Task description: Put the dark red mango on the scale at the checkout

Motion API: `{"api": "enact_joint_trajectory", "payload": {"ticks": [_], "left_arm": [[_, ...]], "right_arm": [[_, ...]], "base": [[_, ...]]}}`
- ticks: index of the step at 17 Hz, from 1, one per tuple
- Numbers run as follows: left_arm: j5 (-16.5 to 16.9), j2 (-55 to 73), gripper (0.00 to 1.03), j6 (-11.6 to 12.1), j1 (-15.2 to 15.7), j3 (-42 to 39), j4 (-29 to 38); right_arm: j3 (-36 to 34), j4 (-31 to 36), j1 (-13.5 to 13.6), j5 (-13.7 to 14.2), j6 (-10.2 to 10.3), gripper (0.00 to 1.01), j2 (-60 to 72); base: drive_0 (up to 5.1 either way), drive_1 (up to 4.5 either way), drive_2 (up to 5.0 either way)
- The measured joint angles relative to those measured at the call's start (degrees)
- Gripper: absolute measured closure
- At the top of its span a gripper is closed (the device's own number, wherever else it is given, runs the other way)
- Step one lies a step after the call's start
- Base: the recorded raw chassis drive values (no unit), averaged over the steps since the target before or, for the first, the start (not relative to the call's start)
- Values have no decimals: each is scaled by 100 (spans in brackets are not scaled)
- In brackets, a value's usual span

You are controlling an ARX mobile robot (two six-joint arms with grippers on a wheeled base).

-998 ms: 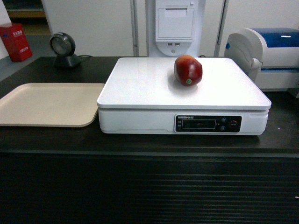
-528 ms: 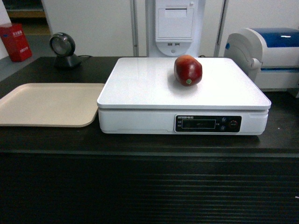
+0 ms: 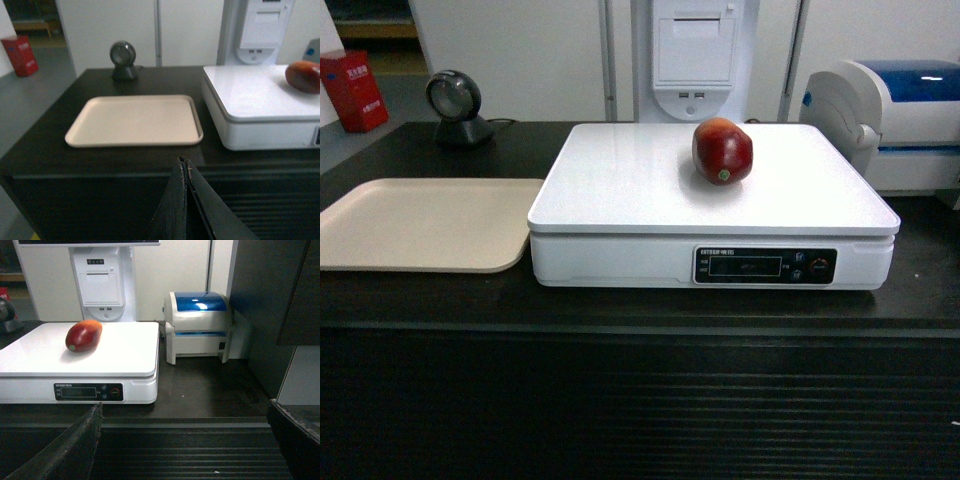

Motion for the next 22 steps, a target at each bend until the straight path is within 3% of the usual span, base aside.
{"api": "enact_joint_trajectory", "payload": {"ticks": [4,5,8,10,14,15,22], "left_arm": [[-2,-398,101,0,4,0,-181],[-9,-400,96,-9,4,0,-140],[-4,-400,62,-9,4,0,-153],[-4,-400,55,-9,4,0,-153],[-4,-400,10,-9,4,0,-153],[-4,-400,3,-4,4,0,-153],[-4,-400,5,-9,4,0,-153]], "right_arm": [[0,4,0,0,0,3,0],[0,2,0,-2,0,3,0],[0,2,0,-2,0,3,0],[0,2,0,-2,0,3,0],[0,2,0,0,0,3,0],[0,2,0,-2,0,3,0],[0,2,0,-2,0,3,0]], "base": [[0,0,0],[0,0,0],[0,0,0],[0,0,0],[0,0,0],[0,0,0],[0,0,0]]}}
